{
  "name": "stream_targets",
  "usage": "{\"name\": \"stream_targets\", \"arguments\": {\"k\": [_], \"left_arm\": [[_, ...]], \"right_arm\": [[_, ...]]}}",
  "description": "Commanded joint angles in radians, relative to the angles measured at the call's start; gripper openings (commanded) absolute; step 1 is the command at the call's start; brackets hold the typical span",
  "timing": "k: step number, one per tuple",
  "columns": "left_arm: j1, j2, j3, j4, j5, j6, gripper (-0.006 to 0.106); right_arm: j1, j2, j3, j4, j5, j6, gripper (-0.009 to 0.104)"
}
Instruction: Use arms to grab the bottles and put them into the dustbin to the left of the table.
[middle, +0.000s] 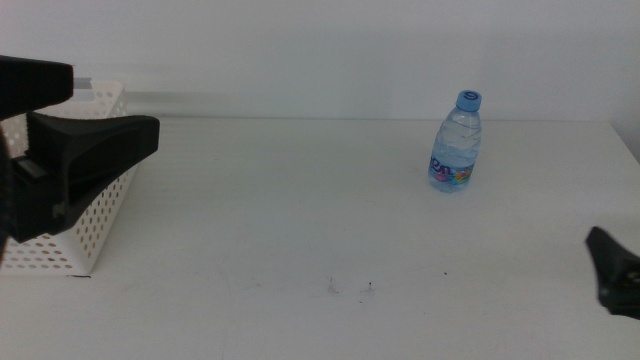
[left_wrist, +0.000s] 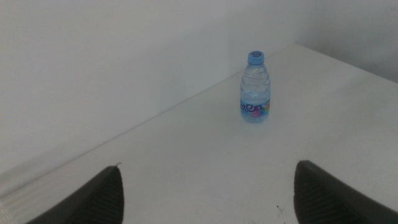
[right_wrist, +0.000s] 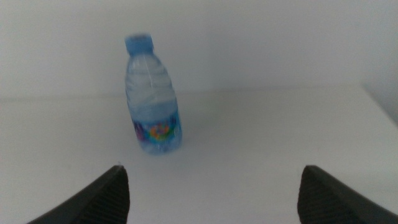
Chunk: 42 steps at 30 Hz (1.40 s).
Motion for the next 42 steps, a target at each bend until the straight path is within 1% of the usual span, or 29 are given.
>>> {"name": "stream_targets", "arguments": {"k": [1,5,8,9,12,15,18,20,24,33,35,37,38,40,42], "left_arm": [[-0.008,-0.003,0.001,-0.001,-0.012,-0.006,0.094],[-0.008,-0.003,0.001,-0.001,-0.012,-0.006,0.094],[-0.008,-0.003,0.001,-0.001,-0.012,-0.006,0.094],[-0.008,-0.003,0.001,-0.001,-0.012,-0.006,0.094],[-0.008,-0.003,0.001,-0.001,-0.012,-0.006,0.094],[-0.008,-0.003,0.001,0.0,-0.012,-0.006,0.094],[-0.008,-0.003,0.001,0.0,-0.012,-0.006,0.094],[-0.008,-0.003,0.001,0.0,-0.012,-0.006,0.094],[-0.008,-0.003,0.001,0.0,-0.012,-0.006,0.094],[-0.008,-0.003,0.001,0.0,-0.012,-0.006,0.094],[-0.008,-0.003,0.001,0.0,-0.012,-0.006,0.094],[-0.008,-0.003,0.001,0.0,-0.012,-0.006,0.094],[-0.008,-0.003,0.001,0.0,-0.012,-0.006,0.094],[-0.008,-0.003,0.001,0.0,-0.012,-0.006,0.094],[-0.008,-0.003,0.001,0.0,-0.014,-0.006,0.094]], "right_arm": [[0.0,0.113,-0.023,-0.041,-0.091,0.001,0.089],[0.0,0.349,-0.119,-0.188,-0.162,-0.003,0.089],[0.0,0.507,-0.224,-0.265,-0.163,-0.019,0.089],[0.0,0.547,-0.254,-0.28,-0.163,-0.019,0.089],[0.0,0.662,-0.359,-0.282,-0.163,-0.019,0.089],[0.0,0.738,-0.457,-0.3,-0.163,-0.019,0.089],[0.0,0.81,-0.558,-0.373,-0.163,-0.01,0.089],[0.002,0.861,-0.622,-0.409,-0.162,0.01,0.089],[0.002,0.947,-0.723,-0.417,-0.162,0.038,0.089],[0.031,1.112,-0.93,-0.437,-0.162,0.038,0.089],[0.032,1.148,-0.972,-0.441,-0.162,0.038,0.088],[0.032,1.168,-1.001,-0.441,-0.162,0.038,0.079],[0.032,1.177,-1.012,-0.441,-0.162,0.038,0.07],[0.032,1.181,-1.023,-0.446,-0.162,0.038,0.049],[0.032,1.179,-1.023,-0.451,-0.164,0.038,0.02]]}}
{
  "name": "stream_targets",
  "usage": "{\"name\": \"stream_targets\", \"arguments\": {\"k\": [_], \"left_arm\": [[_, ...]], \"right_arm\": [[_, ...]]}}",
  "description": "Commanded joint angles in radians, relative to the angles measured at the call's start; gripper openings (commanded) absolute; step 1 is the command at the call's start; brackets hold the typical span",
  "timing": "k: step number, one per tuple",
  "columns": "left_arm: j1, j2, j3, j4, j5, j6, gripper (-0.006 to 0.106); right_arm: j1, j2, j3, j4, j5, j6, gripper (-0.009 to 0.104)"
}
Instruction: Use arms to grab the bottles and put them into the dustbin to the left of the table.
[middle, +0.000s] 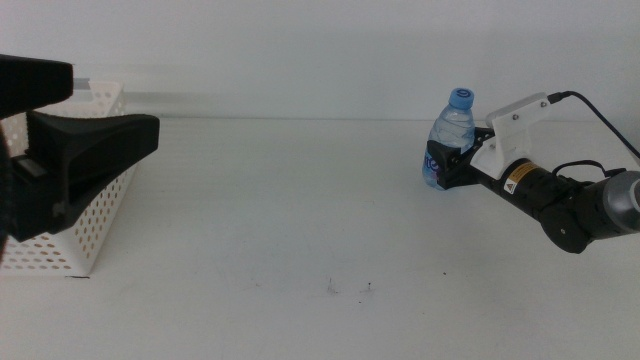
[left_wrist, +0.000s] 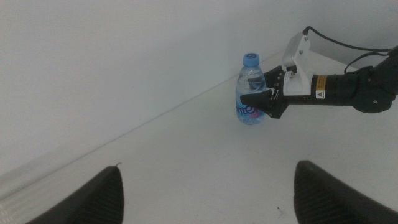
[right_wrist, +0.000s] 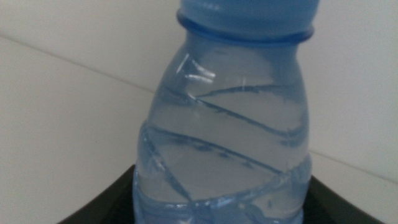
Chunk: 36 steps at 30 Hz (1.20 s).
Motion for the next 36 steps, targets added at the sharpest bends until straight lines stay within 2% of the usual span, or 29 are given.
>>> {"name": "stream_targets", "arguments": {"k": [1,2,5,7,13,19,25,32,35,36], "left_arm": [[-0.007,-0.003,0.001,-0.001,-0.009,-0.006,0.094],[-0.007,-0.003,0.001,-0.001,-0.009,-0.006,0.094],[-0.007,-0.003,0.001,-0.001,-0.011,-0.006,0.094],[-0.007,-0.003,0.001,-0.001,-0.011,-0.006,0.094],[-0.007,-0.003,0.001,-0.001,-0.011,-0.006,0.094],[-0.007,-0.003,0.001,-0.001,-0.011,-0.006,0.094],[-0.007,-0.003,0.001,-0.001,-0.011,-0.006,0.094],[-0.007,-0.003,0.001,-0.001,-0.011,-0.006,0.094],[-0.007,-0.003,0.001,-0.001,-0.011,-0.006,0.094],[-0.007,-0.003,0.001,-0.001,-0.011,-0.006,0.094]], "right_arm": [[0.002,-0.003,-0.012,-0.026,-0.01,-0.004,0.007],[0.005,-0.008,-0.012,-0.047,-0.013,0.001,-0.003],[0.033,-0.047,-0.014,-0.142,-0.017,0.049,-0.002],[0.073,-0.082,-0.014,-0.155,-0.017,0.052,-0.002],[0.238,-0.102,-0.084,-0.155,0.006,0.118,-0.002],[0.381,-0.013,-0.238,-0.139,0.107,0.135,-0.002],[0.433,0.088,-0.357,-0.116,0.127,0.16,-0.002],[0.44,0.127,-0.363,-0.112,0.132,0.16,-0.002],[0.44,0.128,-0.363,-0.114,0.155,0.16,0.001],[0.44,0.128,-0.363,-0.114,0.155,0.16,0.006]]}}
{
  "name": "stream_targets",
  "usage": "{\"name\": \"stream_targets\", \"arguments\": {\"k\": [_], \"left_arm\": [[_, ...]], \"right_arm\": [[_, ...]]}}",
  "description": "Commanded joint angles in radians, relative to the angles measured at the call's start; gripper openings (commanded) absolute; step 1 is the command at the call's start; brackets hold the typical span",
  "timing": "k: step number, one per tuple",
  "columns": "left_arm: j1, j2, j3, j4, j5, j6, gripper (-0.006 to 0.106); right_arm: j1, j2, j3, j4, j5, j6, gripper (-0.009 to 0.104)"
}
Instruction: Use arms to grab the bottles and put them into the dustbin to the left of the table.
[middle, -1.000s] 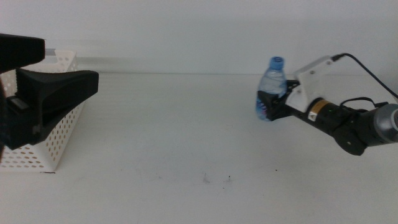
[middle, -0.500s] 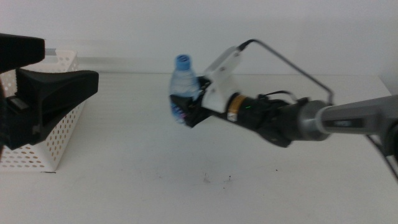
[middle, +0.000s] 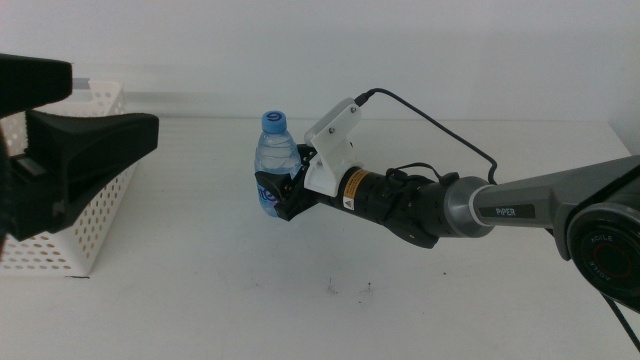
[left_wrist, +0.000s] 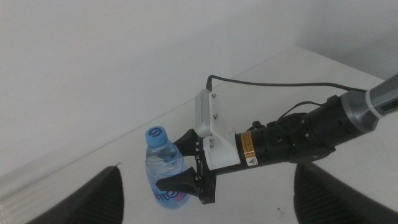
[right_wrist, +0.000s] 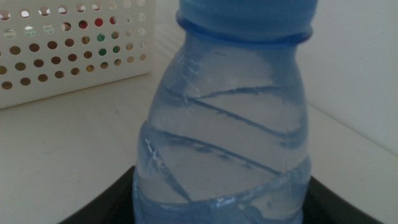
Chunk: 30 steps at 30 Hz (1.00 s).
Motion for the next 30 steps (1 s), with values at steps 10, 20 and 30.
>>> {"name": "stream_targets", "arguments": {"k": [10,20,30], "left_arm": [[-0.007,-0.002,0.001,-0.001,-0.009,-0.006,0.094],[-0.007,-0.002,0.001,-0.001,-0.009,-0.006,0.094],[-0.007,-0.002,0.001,-0.001,-0.009,-0.006,0.094]], "right_arm": [[0.0,-0.049,-0.01,-0.027,0.093,0.072,0.092],[0.0,-0.175,0.108,-0.154,0.233,0.245,0.091],[0.0,-0.464,0.319,-0.521,0.318,0.743,0.09]]}}
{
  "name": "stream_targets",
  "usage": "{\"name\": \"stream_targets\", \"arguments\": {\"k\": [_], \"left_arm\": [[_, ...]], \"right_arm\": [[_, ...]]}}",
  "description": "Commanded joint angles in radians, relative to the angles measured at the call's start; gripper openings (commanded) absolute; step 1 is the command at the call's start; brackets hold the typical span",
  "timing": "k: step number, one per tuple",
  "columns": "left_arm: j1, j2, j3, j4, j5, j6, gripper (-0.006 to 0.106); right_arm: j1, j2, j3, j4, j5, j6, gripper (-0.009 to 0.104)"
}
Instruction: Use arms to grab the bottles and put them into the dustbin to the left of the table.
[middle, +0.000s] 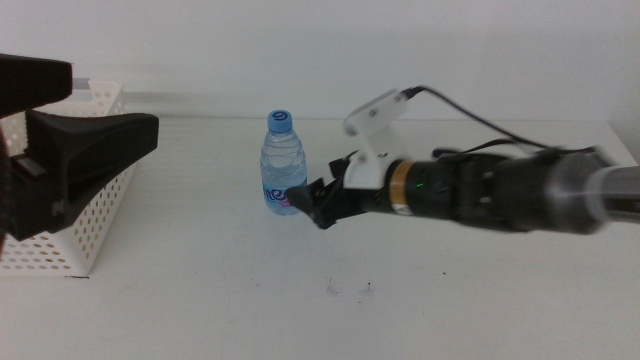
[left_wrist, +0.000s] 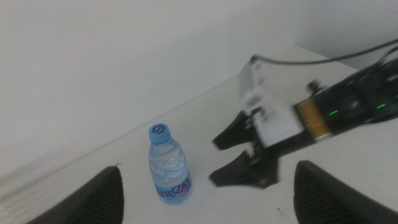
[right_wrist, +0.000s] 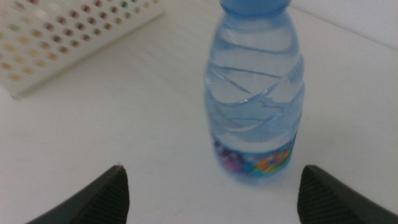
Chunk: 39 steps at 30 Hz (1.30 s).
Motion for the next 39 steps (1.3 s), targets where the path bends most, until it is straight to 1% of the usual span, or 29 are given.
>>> {"name": "stream_targets", "arguments": {"k": [1,2,4,5,7,9,12,16,18,22,27,28,29,30,31,32,33,34,35,37,39], "left_arm": [[-0.007,-0.002,0.001,-0.001,-0.009,-0.006,0.094],[-0.007,-0.002,0.001,-0.001,-0.009,-0.006,0.094],[-0.007,-0.002,0.001,-0.001,-0.009,-0.006,0.094],[-0.007,-0.002,0.001,-0.001,-0.009,-0.006,0.094],[-0.007,-0.002,0.001,-0.001,-0.009,-0.006,0.094],[-0.007,-0.002,0.001,-0.001,-0.009,-0.006,0.094],[-0.007,-0.002,0.001,-0.001,-0.011,-0.006,0.094],[-0.007,-0.002,0.001,-0.001,-0.011,-0.006,0.094],[-0.007,-0.002,0.001,-0.001,-0.011,-0.006,0.094],[-0.007,-0.002,0.001,-0.001,-0.011,-0.006,0.094],[-0.007,-0.002,0.001,-0.001,-0.011,-0.006,0.094],[-0.007,-0.002,0.001,-0.001,-0.011,-0.006,0.094],[-0.007,-0.002,0.001,-0.001,-0.013,-0.006,0.094],[-0.007,-0.002,0.001,-0.001,-0.013,-0.006,0.094],[-0.007,-0.002,0.001,-0.001,-0.013,-0.006,0.094],[-0.007,-0.002,0.001,-0.001,-0.013,-0.006,0.094],[-0.007,-0.002,0.001,-0.001,-0.013,-0.006,0.094],[-0.007,-0.002,0.001,-0.001,-0.013,-0.006,0.094],[-0.007,-0.002,0.001,-0.001,-0.013,-0.006,0.094],[-0.007,-0.002,0.001,-0.001,-0.015,-0.006,0.094],[-0.007,-0.002,0.001,-0.001,-0.015,-0.006,0.094]], "right_arm": [[0.0,-0.113,0.033,-0.228,0.033,0.29,0.09],[0.0,-0.15,0.037,-0.37,0.035,0.413,0.09],[0.0,-0.241,0.039,-0.707,0.02,0.768,0.09],[0.0,-0.286,0.036,-0.769,0.007,0.931,0.09],[-0.012,-0.367,0.041,-0.769,-0.059,1.011,0.09],[-0.019,-0.439,0.041,-0.769,-0.088,1.039,0.09],[-0.019,-0.532,0.041,-0.769,-0.043,1.081,0.09],[-0.019,-0.605,0.041,-0.769,0.042,1.077,0.09],[-0.019,-0.626,0.041,-0.769,0.048,1.077,0.09],[-0.019,-0.646,0.041,-0.769,0.03,1.077,0.09],[-0.06,-0.659,0.05,-0.769,-0.076,1.066,0.09],[-0.068,-0.659,0.065,-0.706,-0.076,0.993,0.09],[-0.068,-0.661,0.084,-0.598,-0.076,0.884,0.09],[-0.068,-0.672,0.111,-0.453,-0.06,0.715,0.09],[-0.057,-0.684,0.136,-0.325,-0.023,0.556,0.09],[-0.041,-0.695,0.151,-0.22,0.032,0.461,0.09],[-0.015,-0.709,0.16,-0.124,0.125,0.368,0.09],[0.015,-0.726,0.162,-0.011,0.231,0.257,0.09],[0.04,-0.744,0.157,0.104,0.34,0.093,0.09],[0.107,-0.776,0.107,0.432,0.558,-0.355,0.09],[0.15,-0.788,0.026,0.684,0.745,-0.679,0.09]]}}
